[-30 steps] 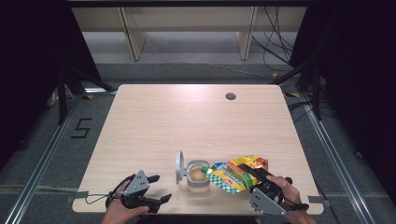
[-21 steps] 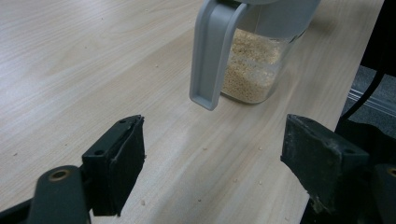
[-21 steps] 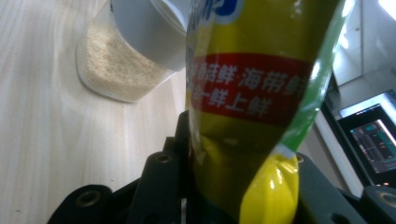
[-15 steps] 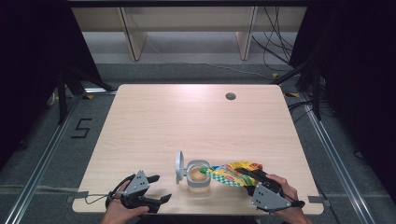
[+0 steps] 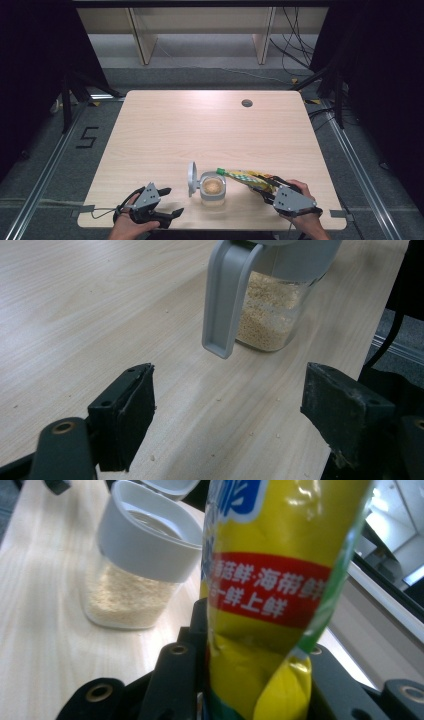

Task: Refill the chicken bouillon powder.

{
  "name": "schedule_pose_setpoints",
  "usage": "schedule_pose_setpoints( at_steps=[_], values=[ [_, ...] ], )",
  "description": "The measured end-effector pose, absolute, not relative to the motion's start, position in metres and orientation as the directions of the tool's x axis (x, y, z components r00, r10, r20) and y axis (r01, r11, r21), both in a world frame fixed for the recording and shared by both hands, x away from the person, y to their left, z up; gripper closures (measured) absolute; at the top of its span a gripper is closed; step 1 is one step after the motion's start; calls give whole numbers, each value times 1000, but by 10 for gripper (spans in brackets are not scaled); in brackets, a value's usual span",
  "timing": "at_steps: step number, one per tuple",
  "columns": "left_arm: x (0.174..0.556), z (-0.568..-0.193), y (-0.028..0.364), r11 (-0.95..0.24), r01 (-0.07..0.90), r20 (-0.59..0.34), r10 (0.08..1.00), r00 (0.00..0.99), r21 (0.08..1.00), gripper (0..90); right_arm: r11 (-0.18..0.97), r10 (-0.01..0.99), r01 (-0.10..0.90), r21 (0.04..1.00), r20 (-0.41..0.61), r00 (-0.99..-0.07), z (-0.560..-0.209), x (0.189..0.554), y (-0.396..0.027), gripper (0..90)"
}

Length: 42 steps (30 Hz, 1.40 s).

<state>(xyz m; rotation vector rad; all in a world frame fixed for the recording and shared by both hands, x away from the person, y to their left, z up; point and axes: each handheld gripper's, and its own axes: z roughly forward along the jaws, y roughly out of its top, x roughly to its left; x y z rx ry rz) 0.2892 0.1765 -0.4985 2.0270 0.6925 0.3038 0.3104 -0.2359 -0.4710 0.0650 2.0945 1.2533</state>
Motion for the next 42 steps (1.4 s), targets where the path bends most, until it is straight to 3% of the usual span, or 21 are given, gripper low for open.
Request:
schedule_pose_setpoints(
  at_steps=[11, 23, 33, 42],
  values=[
    [289, -500, 176, -403, 371, -69, 595, 801, 836, 209, 406, 478, -190, 894, -385, -790, -474, 339, -241, 748],
    [290, -498, 177, -399, 352, -60, 585, 809, 847, 209, 385, 564, -134, 913, -348, -749, -480, 370, -243, 751],
    [289, -498, 177, -395, 351, -60, 587, 807, 849, 209, 333, 636, -18, 943, -239, -733, -487, 375, -259, 752],
    [288, -499, 176, -377, 357, -73, 593, 802, 854, 209, 313, 656, -4, 950, -219, -722, -490, 372, -268, 738]
  ],
)
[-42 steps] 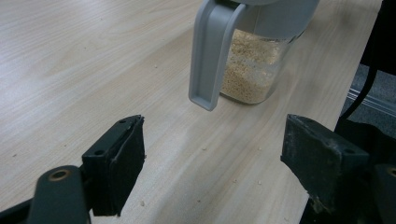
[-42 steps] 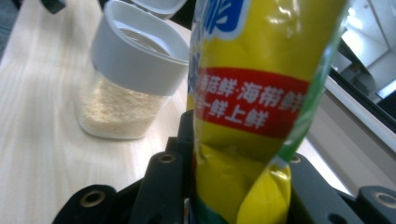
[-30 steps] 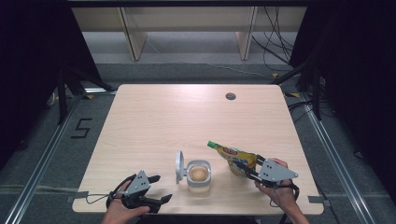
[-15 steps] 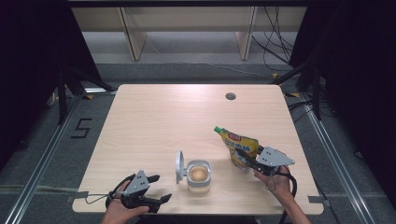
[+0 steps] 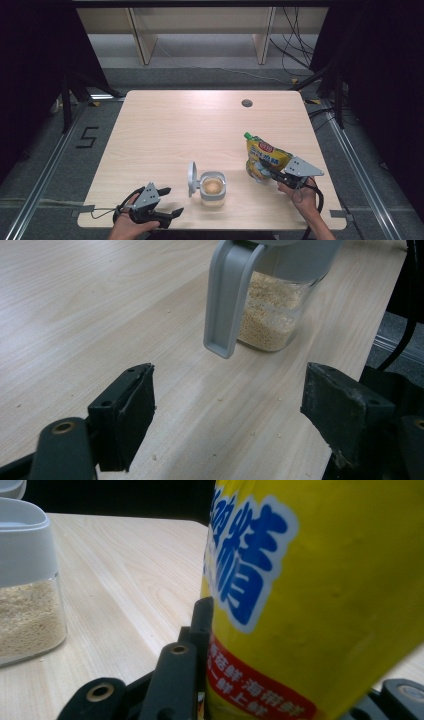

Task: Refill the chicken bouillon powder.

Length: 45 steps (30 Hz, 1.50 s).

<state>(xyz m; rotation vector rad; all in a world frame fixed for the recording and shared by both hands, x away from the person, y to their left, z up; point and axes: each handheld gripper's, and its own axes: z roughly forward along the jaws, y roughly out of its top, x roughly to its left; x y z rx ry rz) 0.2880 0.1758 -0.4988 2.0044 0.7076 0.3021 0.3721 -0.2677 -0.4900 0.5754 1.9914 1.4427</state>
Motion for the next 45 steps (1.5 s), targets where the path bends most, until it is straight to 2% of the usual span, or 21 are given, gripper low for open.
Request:
schedule_pose_setpoints(
  at_steps=[6, 13, 14, 16, 18, 19, 26, 29, 31, 39, 40, 41, 43, 45],
  values=[
    [287, -499, 176, -375, 369, -80, 602, 795, 850, 209, 326, 651, 8, 945, -218, -727, -488, 368, -268, 700],
    [287, -498, 177, -377, 363, -71, 604, 794, 852, 209, 248, 694, 61, 967, -133, -708, -480, 358, -273, 503],
    [288, -498, 177, -380, 362, -67, 604, 794, 851, 209, 221, 724, 113, 969, -85, -684, -479, 352, -272, 428],
    [288, -499, 176, -371, 359, -76, 598, 798, 857, 209, 221, 715, 121, 968, -76, -695, -479, 351, -273, 414],
    [289, -499, 176, -379, 344, -62, 591, 804, 859, 209, 239, 743, 149, 960, -82, -665, -480, 344, -275, 379],
    [288, -499, 176, -372, 352, -70, 595, 800, 859, 209, 217, 751, 183, 959, -44, -659, -480, 340, -275, 376],
    [289, -499, 177, -389, 344, -56, 590, 806, 855, 209, 210, 779, 246, 946, -10, -627, -477, 321, -276, 318],
    [289, -499, 177, -388, 344, -56, 590, 805, 855, 209, 194, 803, 301, 934, 26, -596, -476, 312, -277, 331],
    [289, -499, 177, -386, 350, -61, 594, 802, 853, 209, 228, 799, 291, 929, -7, -602, -476, 310, -280, 331],
    [289, -499, 177, -389, 366, -66, 604, 794, 845, 209, 218, 814, 330, 918, 16, -581, -476, 297, -284, 320],
    [288, -500, 176, -364, 379, -93, 606, 790, 851, 209, 216, 817, 333, 918, 16, -576, -476, 296, -284, 317],
    [288, -500, 176, -364, 380, -94, 606, 790, 851, 209, 192, 826, 359, 913, 47, -562, -476, 292, -283, 311],
    [289, -501, 176, -366, 373, -86, 605, 792, 853, 209, 217, 823, 337, 916, 14, -568, -477, 291, -284, 299],
    [290, -499, 178, -386, 349, -63, 589, 806, 854, 209, 214, 816, 348, 913, 29, -578, -477, 288, -284, 293]
  ],
)
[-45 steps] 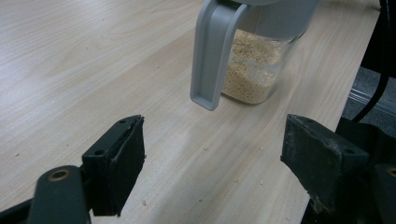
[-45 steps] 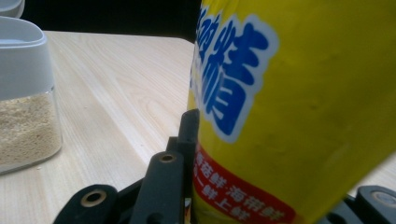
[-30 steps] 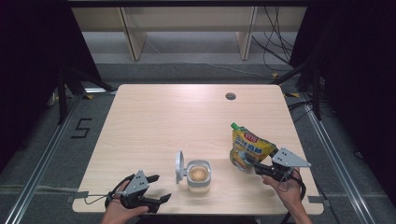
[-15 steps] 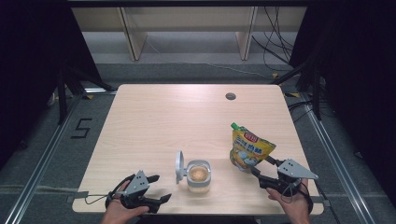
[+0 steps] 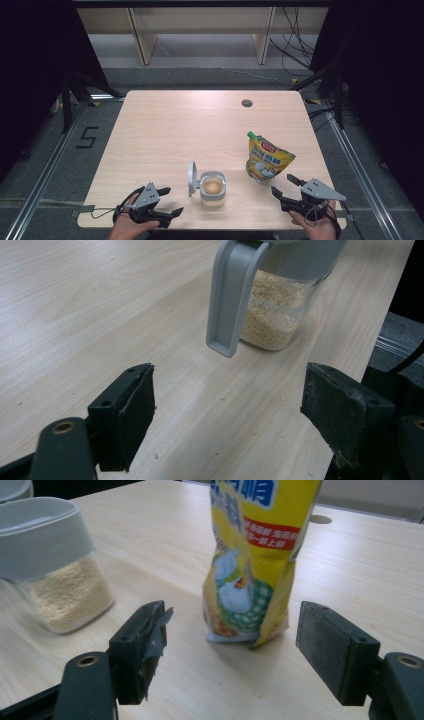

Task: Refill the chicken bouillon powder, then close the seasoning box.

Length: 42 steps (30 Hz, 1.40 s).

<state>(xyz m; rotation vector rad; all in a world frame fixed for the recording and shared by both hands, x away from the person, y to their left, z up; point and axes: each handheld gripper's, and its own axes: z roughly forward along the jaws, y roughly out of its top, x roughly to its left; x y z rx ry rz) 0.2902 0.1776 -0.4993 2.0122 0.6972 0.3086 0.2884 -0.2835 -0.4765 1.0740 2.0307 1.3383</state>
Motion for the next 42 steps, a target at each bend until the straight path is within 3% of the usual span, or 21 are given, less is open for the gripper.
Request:
schedule_pose_setpoints(
  at_steps=[8, 13, 17, 21, 23, 27, 31, 34, 38, 39, 42],
  values=[
    [289, -500, 178, -362, 384, -95, 612, 786, 849, 209, 215, 811, 383, 899, 54, -582, -476, 274, -274, 277],
    [292, -499, 182, -379, 366, -75, 600, 796, 850, 209, 265, 797, 377, 888, 18, -604, -479, 272, -272, 277],
    [291, -498, 182, -345, 392, -117, 605, 787, 853, 226, 288, 787, 383, 877, 11, -617, -480, 272, -271, 277],
    [291, -495, 184, -310, 386, -141, 593, 793, 869, 361, 289, 789, 399, 870, 19, -614, -483, 274, -271, 279],
    [290, -494, 183, -258, 428, -200, 606, 770, 866, 465, 288, 787, 393, 873, 18, -617, -483, 274, -272, 281],
    [287, -487, 179, -252, 404, -171, 624, 763, 879, 678, 269, 786, 392, 880, 35, -617, -482, 274, -272, 282],
    [288, -478, 176, -251, 380, -157, 614, 774, 890, 822, 271, 787, 389, 881, 30, -616, -481, 274, -272, 283],
    [290, -472, 174, -275, 352, -118, 615, 780, 895, 886, 267, 788, 388, 882, 32, -615, -481, 274, -272, 283],
    [295, -462, 170, -285, 331, -94, 614, 784, 900, 890, 265, 790, 408, 874, 45, -611, -480, 271, -270, 286],
    [297, -459, 168, -295, 319, -80, 609, 789, 901, 891, 288, 778, 351, 891, -4, -628, -481, 275, -272, 287],
    [302, -451, 163, -291, 317, -82, 606, 791, 903, 891, 272, 788, 400, 875, 36, -614, -480, 271, -270, 288]
  ],
)
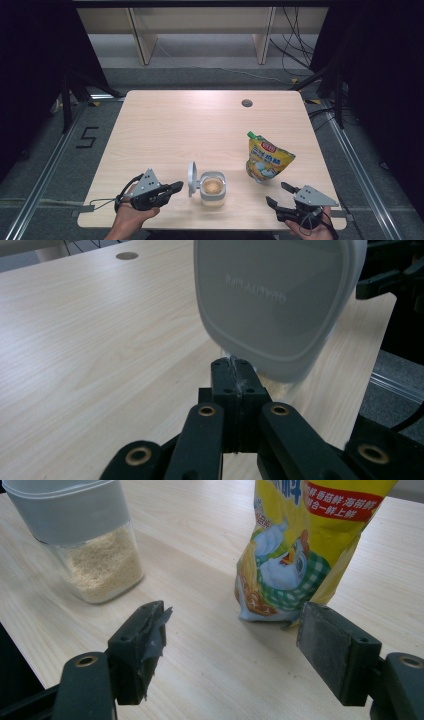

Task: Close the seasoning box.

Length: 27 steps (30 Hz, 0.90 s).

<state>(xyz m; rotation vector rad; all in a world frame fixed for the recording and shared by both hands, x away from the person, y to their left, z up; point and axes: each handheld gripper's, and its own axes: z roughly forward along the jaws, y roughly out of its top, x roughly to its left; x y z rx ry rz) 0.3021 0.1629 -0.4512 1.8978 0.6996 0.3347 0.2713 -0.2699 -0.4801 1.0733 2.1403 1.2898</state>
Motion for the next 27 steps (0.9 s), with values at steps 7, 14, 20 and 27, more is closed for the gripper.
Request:
schedule_pose_setpoints(
  at_steps=[7, 14, 20, 27],
  values=[
    [308, -436, 148, -306, 288, -63, 579, 813, 907, 891, 281, 778, 381, 881, 23, -628, -481, 274, -272, 288],
    [308, -430, 139, -302, 289, -69, 573, 817, 909, 890, 318, 765, 335, 887, -31, -643, -481, 276, -271, 289],
    [311, -429, 133, -317, 272, -61, 544, 837, 909, 890, 307, 768, 354, 883, -10, -640, -481, 275, -271, 291],
    [310, -426, 125, -319, 267, -59, 535, 843, 909, 890, 306, 769, 362, 880, -5, -640, -481, 274, -270, 291]
  ],
)
